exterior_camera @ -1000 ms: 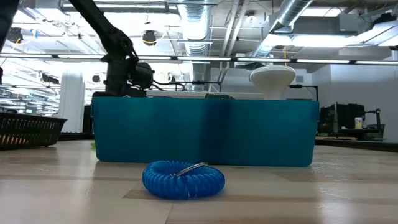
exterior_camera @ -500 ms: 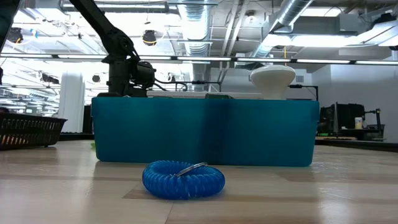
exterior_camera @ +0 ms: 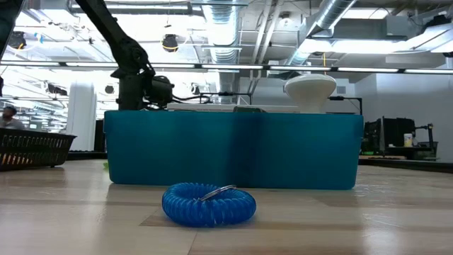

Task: Pick & Place Office Desk Supplies
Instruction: Put the purple spring keychain into the black bin

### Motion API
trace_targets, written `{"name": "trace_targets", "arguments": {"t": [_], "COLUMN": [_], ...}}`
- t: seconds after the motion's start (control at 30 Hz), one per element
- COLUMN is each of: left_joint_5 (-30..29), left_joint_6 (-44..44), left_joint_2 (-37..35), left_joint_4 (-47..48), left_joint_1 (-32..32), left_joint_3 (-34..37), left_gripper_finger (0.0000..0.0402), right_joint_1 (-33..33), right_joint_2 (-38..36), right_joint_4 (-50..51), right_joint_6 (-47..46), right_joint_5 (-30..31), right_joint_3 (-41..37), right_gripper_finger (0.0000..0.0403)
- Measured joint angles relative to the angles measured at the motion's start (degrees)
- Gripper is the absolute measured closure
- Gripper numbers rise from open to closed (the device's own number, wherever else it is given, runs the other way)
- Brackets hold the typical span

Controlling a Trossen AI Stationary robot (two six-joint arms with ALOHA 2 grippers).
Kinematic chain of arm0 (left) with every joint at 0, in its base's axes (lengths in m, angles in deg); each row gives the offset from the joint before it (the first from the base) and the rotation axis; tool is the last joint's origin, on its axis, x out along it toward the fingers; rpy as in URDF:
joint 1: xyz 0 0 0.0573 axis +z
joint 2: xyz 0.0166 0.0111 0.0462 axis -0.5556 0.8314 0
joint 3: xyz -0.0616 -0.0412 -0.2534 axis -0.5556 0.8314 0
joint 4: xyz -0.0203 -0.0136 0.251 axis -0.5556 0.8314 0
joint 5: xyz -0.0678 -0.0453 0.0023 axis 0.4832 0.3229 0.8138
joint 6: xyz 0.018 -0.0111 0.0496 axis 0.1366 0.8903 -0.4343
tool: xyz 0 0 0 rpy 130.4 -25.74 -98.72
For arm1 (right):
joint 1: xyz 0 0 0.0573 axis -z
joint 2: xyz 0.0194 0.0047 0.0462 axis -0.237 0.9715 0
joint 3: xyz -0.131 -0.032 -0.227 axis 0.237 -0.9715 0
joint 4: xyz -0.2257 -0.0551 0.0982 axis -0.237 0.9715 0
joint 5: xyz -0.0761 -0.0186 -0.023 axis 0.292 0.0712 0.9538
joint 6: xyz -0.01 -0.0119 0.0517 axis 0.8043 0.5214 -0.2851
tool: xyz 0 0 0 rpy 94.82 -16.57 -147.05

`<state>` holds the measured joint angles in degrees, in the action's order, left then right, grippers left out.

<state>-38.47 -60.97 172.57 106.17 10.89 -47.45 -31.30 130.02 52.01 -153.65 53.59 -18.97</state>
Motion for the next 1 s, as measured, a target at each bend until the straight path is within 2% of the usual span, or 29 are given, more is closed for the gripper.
{"name": "trace_targets", "arguments": {"t": [0.27,0.4,0.5,0.63,0.87,1.0], "left_joint_5": [0.2,0.2,-0.3,-0.3,0.0,1.0], "left_joint_6": [0.7,0.7,0.9,2.0,2.6,3.2], "left_joint_2": [0.0,0.0,0.0,0.0,-0.3,-3.8], "left_joint_4": [-1.8,-1.8,-1.7,-1.4,1.1,1.3], "left_joint_1": [0.0,0.0,0.0,0.0,0.0,0.0], "left_joint_3": [0.1,0.1,0.1,0.1,0.1,0.1], "left_gripper_finger": [0.026,0.0283,0.0318,0.0389,0.0399,0.04], "right_joint_1": [0.0,0.0,0.0,0.0,0.0,0.0], "right_joint_2": [0.0,0.0,0.0,0.0,0.0,0.0], "right_joint_4": [0.2,0.2,0.2,0.2,0.1,0.0], "right_joint_6": [-0.9,-0.9,-0.9,-0.9,-0.9,-0.6], "right_joint_5": [-0.3,-0.4,-0.4,-0.4,-0.4,-0.4], "right_joint_3": [0.0,0.0,0.0,0.0,0.0,0.0], "right_gripper_finger": [0.0235,0.0235,0.0235,0.0235,0.0235,0.0235]}}
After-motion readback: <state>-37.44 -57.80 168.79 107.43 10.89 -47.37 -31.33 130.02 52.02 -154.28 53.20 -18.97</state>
